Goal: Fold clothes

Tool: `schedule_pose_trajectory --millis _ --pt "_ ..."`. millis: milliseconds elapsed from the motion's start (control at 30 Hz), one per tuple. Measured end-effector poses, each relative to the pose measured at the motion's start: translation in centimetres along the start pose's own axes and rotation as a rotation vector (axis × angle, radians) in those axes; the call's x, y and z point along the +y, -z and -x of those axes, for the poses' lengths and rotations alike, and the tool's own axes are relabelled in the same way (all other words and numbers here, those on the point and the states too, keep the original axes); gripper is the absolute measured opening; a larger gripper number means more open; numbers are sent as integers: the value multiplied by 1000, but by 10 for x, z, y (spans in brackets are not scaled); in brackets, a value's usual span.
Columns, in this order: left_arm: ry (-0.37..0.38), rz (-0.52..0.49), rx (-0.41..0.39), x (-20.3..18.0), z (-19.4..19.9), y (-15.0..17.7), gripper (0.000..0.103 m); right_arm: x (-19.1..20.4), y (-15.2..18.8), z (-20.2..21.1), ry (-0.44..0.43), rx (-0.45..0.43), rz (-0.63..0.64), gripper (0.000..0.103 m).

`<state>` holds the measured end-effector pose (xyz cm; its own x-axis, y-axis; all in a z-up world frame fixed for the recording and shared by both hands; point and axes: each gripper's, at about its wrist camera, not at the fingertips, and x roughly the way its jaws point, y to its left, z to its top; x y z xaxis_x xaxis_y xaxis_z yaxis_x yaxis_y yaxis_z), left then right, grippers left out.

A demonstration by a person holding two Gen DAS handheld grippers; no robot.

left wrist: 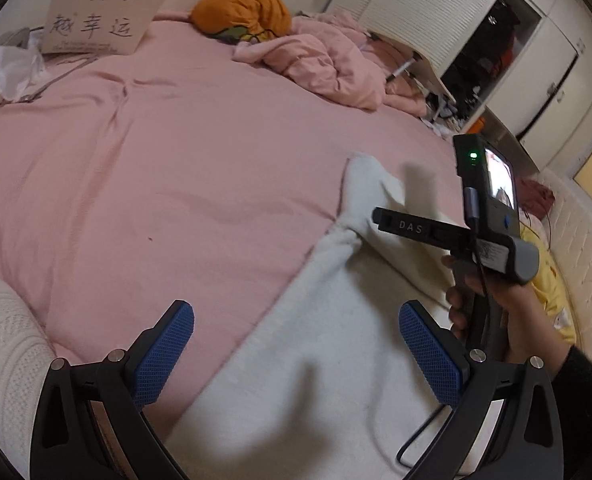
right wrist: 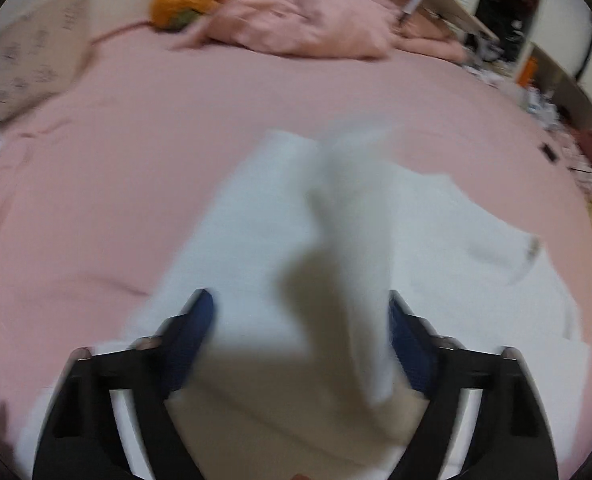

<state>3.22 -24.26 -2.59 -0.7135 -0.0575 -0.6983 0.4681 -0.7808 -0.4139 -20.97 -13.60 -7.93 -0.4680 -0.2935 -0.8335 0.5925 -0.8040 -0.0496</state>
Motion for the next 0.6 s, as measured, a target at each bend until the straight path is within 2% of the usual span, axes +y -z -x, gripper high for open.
schedule_pose_trajectory --millis 100,233,333,433,533,600 --pt "-4 -3 -13 0 3 -1 103 -10 5 19 -91 -64 -127 85" --pt "5 -23 -19 -4 5 -3 103 -61 25 60 -118 -182 -368 85" --pt "31 -71 37 -18 -7 -6 103 -120 64 76 17 -162 -518 85" --pt "130 -140 71 -48 -20 -15 103 -190 108 96 161 -154 -651 85" --pt "197 -261 48 -97 -47 -41 103 -243 138 112 182 -173 -732 84" --pt "203 -329 43 -132 -77 -60 103 -268 160 108 153 -146 -776 73"
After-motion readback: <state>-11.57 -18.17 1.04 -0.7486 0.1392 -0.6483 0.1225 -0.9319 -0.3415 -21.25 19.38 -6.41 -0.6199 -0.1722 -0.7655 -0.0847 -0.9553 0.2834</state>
